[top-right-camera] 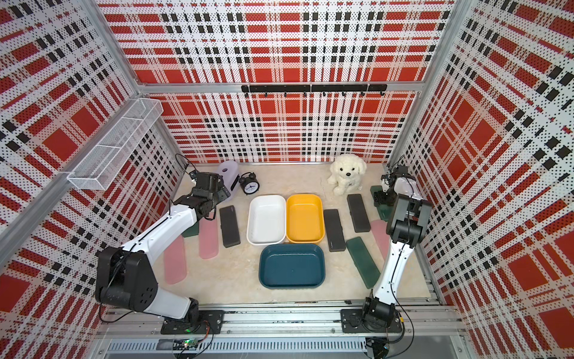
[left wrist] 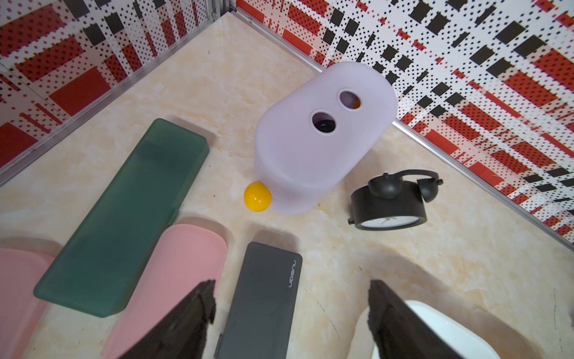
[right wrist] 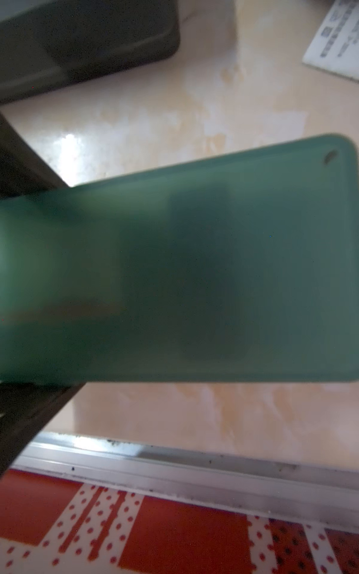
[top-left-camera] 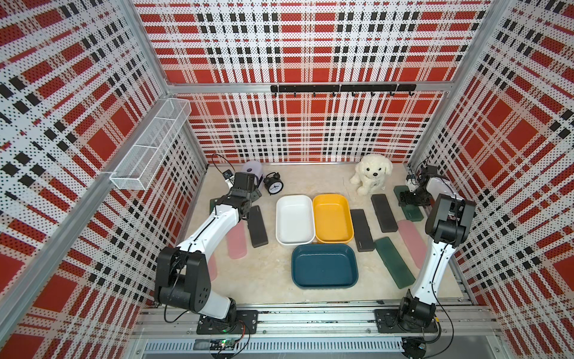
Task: Place the pencil cases by color into the storage box
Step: Pick up the pencil case from the center of the board.
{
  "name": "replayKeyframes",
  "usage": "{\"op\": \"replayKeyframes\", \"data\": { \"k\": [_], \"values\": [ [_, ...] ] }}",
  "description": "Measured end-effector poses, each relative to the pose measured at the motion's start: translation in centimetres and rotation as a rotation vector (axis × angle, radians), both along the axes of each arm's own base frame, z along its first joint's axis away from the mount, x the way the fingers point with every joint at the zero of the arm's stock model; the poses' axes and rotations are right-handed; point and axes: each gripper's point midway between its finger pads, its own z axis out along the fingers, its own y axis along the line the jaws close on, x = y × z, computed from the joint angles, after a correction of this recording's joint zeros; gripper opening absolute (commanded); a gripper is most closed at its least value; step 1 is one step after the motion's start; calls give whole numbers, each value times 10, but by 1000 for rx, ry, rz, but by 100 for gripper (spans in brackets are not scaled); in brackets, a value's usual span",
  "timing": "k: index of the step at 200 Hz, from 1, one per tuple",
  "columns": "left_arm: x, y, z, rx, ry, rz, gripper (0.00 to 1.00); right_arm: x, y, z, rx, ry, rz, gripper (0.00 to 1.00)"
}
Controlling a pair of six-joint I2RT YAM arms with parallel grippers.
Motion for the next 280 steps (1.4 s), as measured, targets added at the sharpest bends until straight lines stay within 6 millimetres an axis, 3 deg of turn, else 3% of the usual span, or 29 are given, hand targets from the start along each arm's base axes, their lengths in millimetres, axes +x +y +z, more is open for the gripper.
{"op": "replayKeyframes", "data": {
  "k": [43,90,117,133,163,193,240,280],
  "values": [
    [-2,7,-9,2,11,5,79,0,1,1,-18,-1,-9,58],
    [-6,14,-15,29,17,-15,87,-7,5,3,-29,0,-38,51],
    [-9,14,-5,45,-13,-43,93,-15,7,10,-28,-1,-65,49],
    [-9,13,6,54,-44,-60,100,-18,7,22,-34,-20,-85,49],
    [-9,12,24,71,-94,-89,99,-19,6,60,-56,-99,-125,50],
    [-9,9,29,79,-112,-118,100,-26,11,96,-75,-176,-159,50],
    [-9,1,24,66,-108,-171,100,-61,40,121,-86,-214,-200,50],
    [-11,-2,23,44,-110,-182,99,-87,93,141,-90,-258,-160,50]
  ]
}}
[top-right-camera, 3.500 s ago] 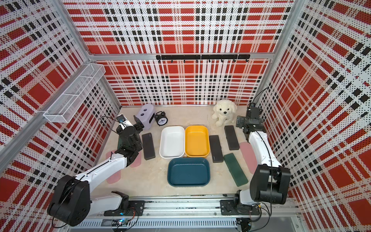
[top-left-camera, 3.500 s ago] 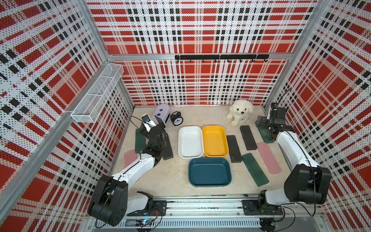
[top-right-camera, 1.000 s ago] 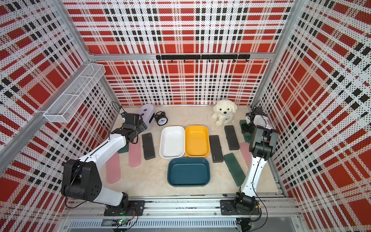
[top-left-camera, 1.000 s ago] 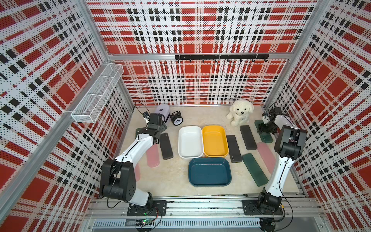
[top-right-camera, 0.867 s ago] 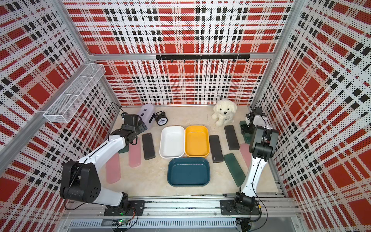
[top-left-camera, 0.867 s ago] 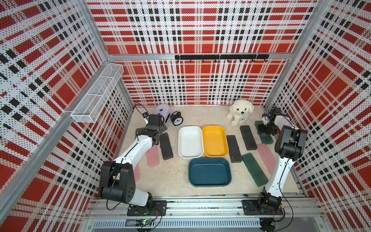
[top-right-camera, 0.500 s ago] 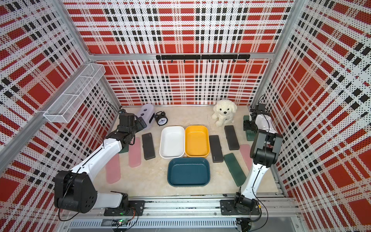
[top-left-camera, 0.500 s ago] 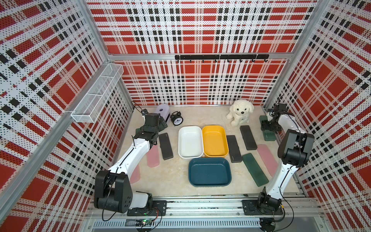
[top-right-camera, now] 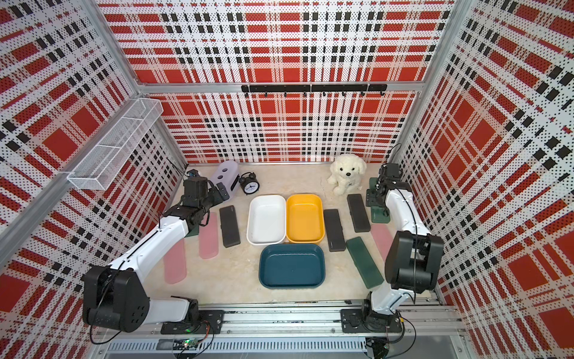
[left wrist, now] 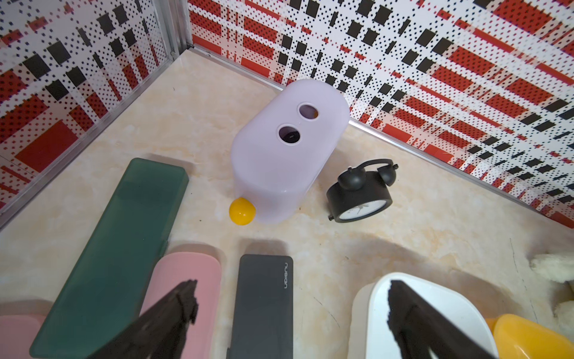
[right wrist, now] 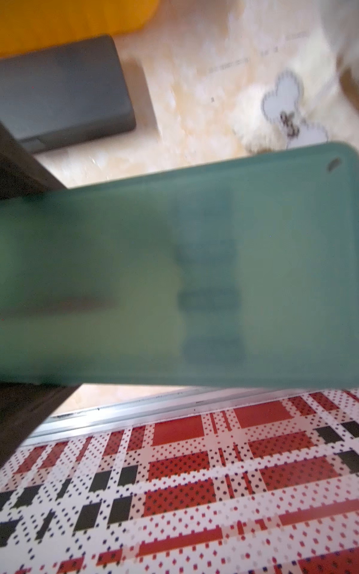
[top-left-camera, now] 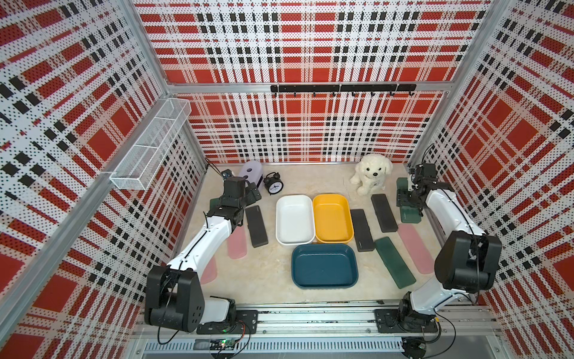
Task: Place the pencil cases by color into the storage box
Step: Pick up the pencil case from the center of the board, then place the pencil case at the storage box.
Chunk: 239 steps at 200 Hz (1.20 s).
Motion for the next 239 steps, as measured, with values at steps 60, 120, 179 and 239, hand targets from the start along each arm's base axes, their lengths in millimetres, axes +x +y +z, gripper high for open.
{"op": "replayKeyframes", "data": {
  "k": [60,120,179,239],
  "values": [
    [-1,1,-3,-34,-13,22,98,-30,104,9,19,-54,128,50],
    [4,-1,-12,-40,-3,34,97,-51,175,-3,67,-52,179,49],
    [7,-3,-19,-42,11,32,97,-43,214,-18,143,-58,139,49],
    [8,-4,-22,-37,17,24,97,-15,260,-28,175,-59,167,49]
  ]
}}
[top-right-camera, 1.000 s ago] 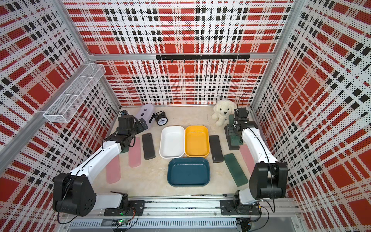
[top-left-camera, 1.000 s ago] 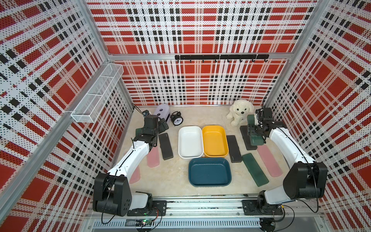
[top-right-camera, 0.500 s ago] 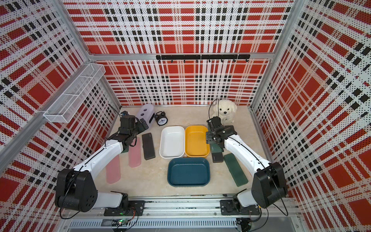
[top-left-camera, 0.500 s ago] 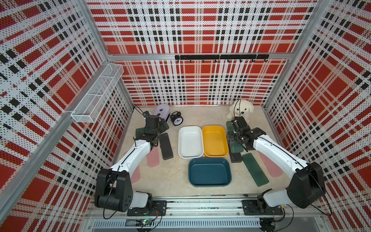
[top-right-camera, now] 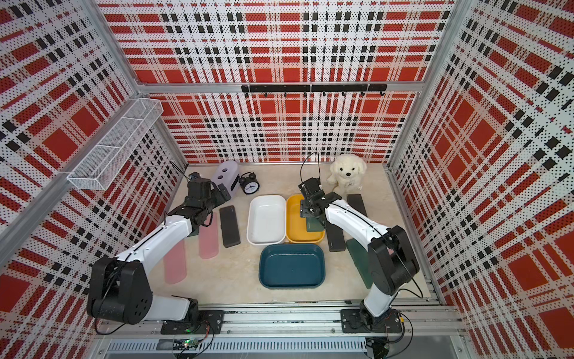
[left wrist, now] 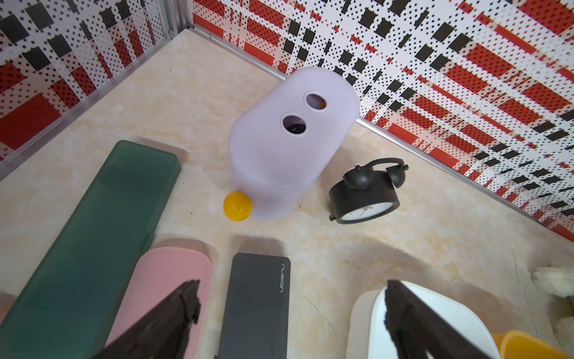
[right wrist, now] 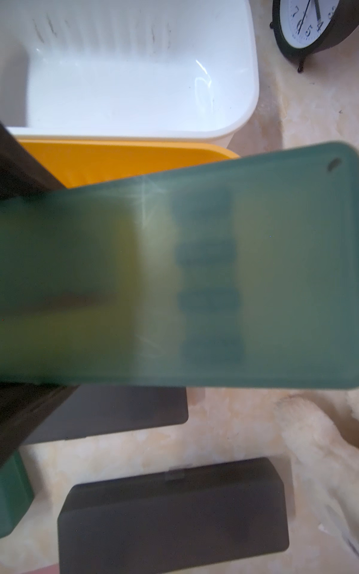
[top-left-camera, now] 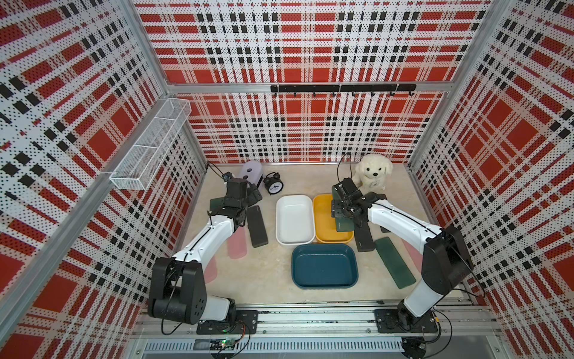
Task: Place the pencil cases by color into the storage box
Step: Place the pencil case at the storage box.
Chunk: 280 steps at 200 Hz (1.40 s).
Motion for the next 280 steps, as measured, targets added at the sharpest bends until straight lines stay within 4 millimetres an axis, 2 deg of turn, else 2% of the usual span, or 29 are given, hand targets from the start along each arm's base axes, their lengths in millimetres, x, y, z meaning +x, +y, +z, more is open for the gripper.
{"op": "replayKeyframes", "data": {
  "k": [143,195,221,261,280],
  "values": [
    [1,0,-8,24,24,-16,96,3,11,-62,-42,109,-1,49],
    [1,0,-8,25,24,-16,96,4,14,-73,-44,123,0,50],
    [1,0,-8,25,24,-17,96,4,15,-85,-53,141,-2,50],
    [1,-1,-8,26,24,-20,96,3,15,-104,-70,170,-5,53],
    [1,-1,-9,25,25,-22,96,3,15,-108,-73,175,-6,58]
  ]
}}
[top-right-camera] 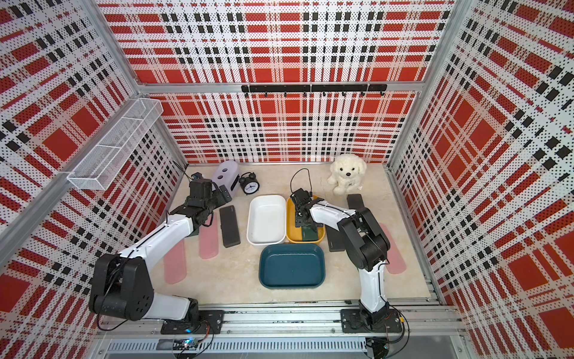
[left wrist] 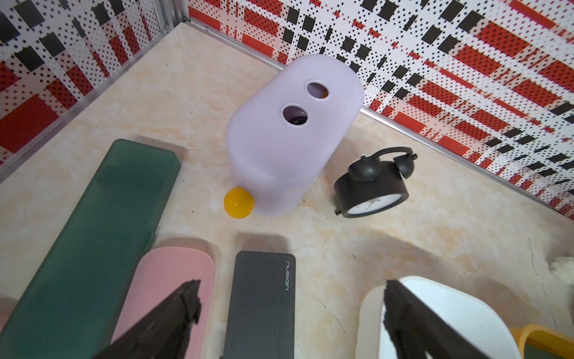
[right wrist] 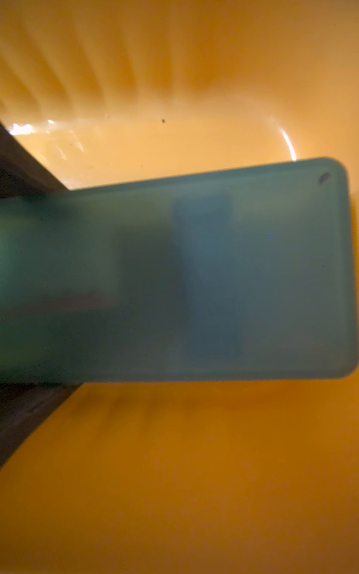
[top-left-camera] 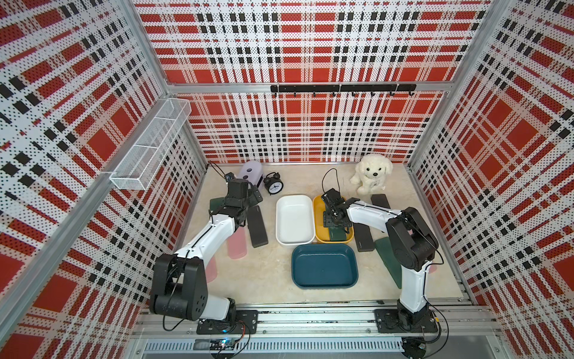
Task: Place the pencil cases by color into the storage box
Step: Place the pencil case at the storage box.
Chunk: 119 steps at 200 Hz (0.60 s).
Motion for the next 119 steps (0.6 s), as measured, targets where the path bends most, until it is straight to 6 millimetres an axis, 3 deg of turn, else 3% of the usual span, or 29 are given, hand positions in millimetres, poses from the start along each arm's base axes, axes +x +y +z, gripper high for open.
{"op": "replayKeyframes", "data": {
  "k": [53,119],
  "values": [
    [0,-3,0,1,0,-11,96,1,2,-2,2,-3,1,79],
    [-3,-16,4,1,-7,-42,96,3,5,-2,7,-16,10,95]
  ]
}}
